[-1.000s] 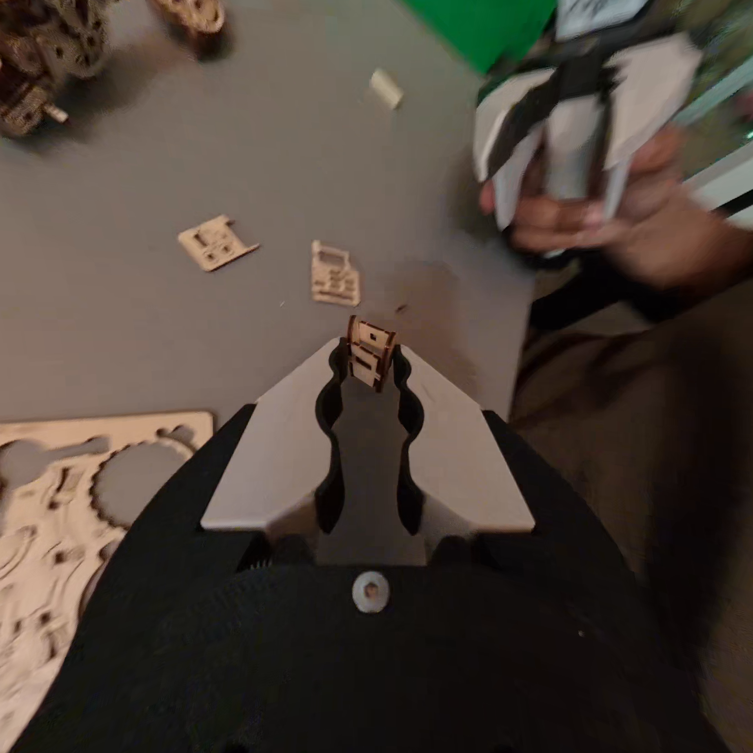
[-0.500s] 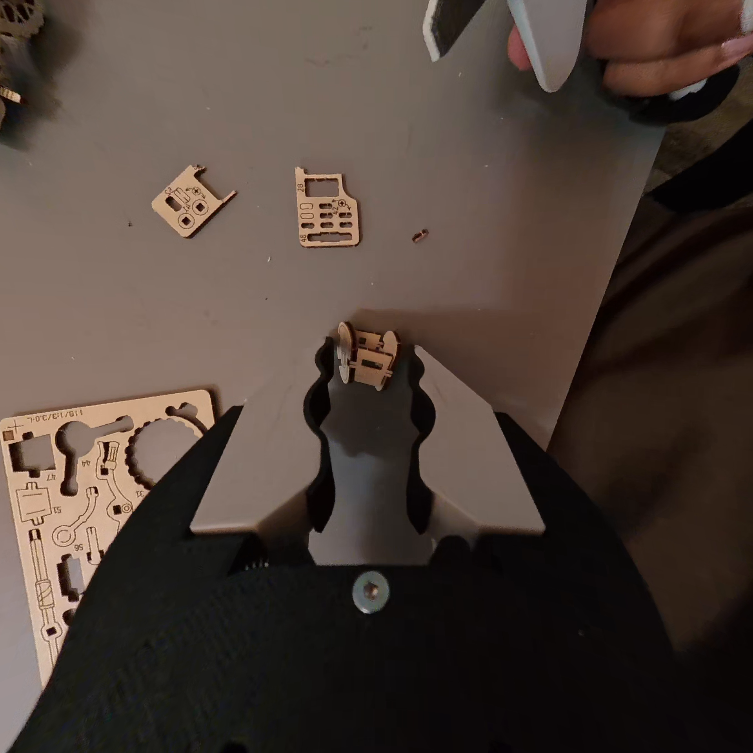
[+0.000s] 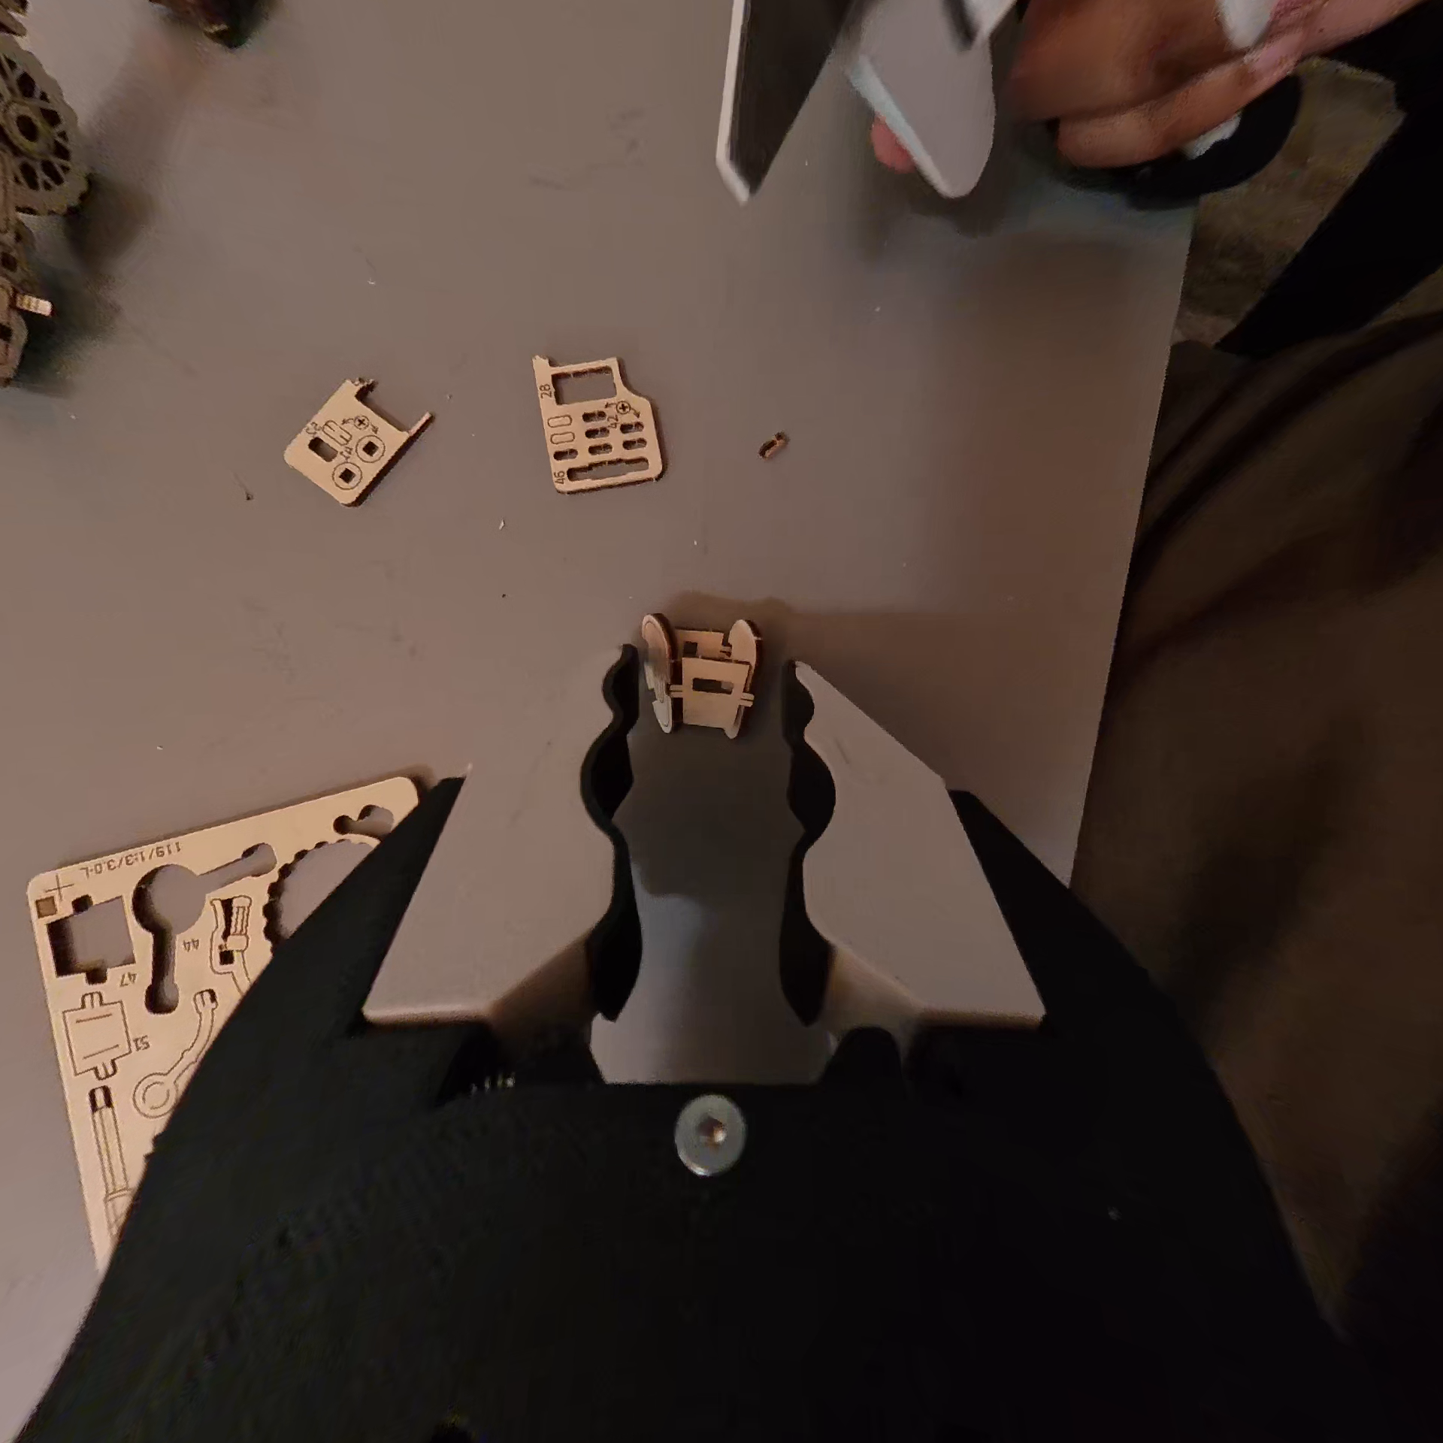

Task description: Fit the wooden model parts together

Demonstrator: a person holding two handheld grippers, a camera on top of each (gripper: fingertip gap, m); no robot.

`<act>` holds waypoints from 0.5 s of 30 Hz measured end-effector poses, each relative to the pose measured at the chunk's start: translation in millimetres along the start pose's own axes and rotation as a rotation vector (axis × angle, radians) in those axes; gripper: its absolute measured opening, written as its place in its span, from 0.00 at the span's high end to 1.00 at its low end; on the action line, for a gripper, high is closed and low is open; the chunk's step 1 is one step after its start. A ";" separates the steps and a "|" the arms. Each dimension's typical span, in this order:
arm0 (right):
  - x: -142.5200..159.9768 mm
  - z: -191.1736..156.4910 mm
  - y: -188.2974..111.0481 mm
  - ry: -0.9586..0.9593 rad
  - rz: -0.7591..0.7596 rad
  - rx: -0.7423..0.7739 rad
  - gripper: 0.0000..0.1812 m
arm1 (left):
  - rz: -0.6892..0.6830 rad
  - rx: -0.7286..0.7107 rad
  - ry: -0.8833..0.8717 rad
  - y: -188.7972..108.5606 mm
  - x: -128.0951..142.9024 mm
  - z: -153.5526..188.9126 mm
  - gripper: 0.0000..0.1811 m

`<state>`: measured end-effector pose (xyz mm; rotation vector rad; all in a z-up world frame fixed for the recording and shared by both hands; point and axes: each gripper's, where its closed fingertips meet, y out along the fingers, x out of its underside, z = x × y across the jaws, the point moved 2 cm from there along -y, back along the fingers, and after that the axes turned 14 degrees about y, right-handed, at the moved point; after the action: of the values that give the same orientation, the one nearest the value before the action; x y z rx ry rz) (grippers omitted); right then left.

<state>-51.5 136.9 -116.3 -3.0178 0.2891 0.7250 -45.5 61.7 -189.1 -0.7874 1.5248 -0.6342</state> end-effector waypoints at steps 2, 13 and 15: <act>4.9 8.3 2.5 -0.018 -0.030 0.062 0.85 | 0.008 0.012 -0.003 0.2 0.2 0.2 0.82; 23.9 23.1 21.9 -0.085 -0.168 0.198 0.85 | 0.027 0.025 -0.019 -1.5 3.4 -4.4 0.85; 22.4 23.7 21.8 -0.076 -0.159 0.197 0.85 | 0.026 0.028 -0.017 -1.6 3.7 -3.9 0.85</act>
<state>-46.7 113.2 -147.2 -2.7817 0.1088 0.7480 -49.3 57.5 -189.8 -0.7488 1.5052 -0.6262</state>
